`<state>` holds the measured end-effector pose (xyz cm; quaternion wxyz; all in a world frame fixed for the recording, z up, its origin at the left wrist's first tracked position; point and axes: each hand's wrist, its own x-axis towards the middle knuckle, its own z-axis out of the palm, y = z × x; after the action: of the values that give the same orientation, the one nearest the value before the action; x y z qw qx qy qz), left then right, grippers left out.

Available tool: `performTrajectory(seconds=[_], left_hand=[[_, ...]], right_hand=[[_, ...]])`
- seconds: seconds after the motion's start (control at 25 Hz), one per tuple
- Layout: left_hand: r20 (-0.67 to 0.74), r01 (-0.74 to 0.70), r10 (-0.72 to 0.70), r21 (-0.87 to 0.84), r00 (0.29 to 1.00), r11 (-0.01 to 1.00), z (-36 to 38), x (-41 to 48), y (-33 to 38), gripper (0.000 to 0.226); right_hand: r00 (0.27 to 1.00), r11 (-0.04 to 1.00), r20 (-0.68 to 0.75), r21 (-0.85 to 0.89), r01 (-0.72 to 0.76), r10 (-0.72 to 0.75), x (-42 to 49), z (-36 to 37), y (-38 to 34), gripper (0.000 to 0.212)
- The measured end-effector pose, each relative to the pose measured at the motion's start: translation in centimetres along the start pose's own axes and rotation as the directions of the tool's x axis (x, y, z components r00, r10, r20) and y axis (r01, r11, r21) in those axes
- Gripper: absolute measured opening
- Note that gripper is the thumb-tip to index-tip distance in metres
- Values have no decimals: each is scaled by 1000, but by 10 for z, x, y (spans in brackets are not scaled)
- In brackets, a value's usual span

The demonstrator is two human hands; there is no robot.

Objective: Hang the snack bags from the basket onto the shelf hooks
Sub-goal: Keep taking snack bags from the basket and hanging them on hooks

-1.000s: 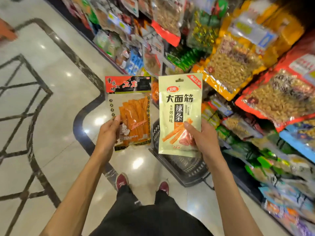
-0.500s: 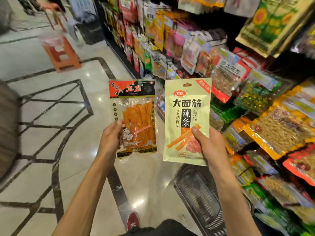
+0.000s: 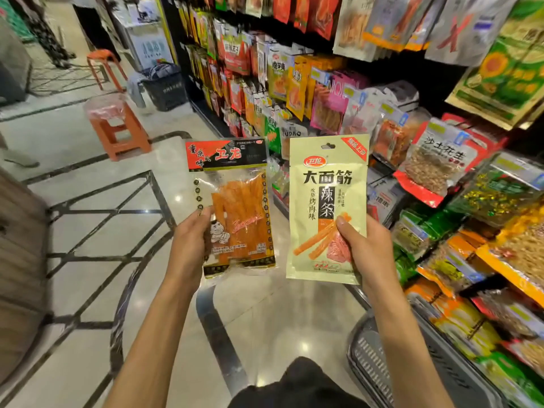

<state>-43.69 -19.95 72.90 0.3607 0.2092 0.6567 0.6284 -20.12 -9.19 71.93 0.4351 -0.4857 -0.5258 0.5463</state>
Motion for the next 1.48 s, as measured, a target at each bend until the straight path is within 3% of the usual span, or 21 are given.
performTrajectory(seconds=[0.68, 1.04, 1.48], left_hand=[[23, -15, 16, -64, 1000, 998, -25, 285, 83, 33], [72, -61, 67, -84, 995, 995, -34, 450, 131, 34], [272, -59, 90, -121, 958, 991, -79, 703, 214, 34]], right_hand=[[998, 997, 65, 73, 6, -11, 233, 184, -70, 13], [998, 998, -23, 40, 51, -50, 349, 273, -96, 11], [974, 992, -207, 72, 108, -92, 501, 454, -121, 12]])
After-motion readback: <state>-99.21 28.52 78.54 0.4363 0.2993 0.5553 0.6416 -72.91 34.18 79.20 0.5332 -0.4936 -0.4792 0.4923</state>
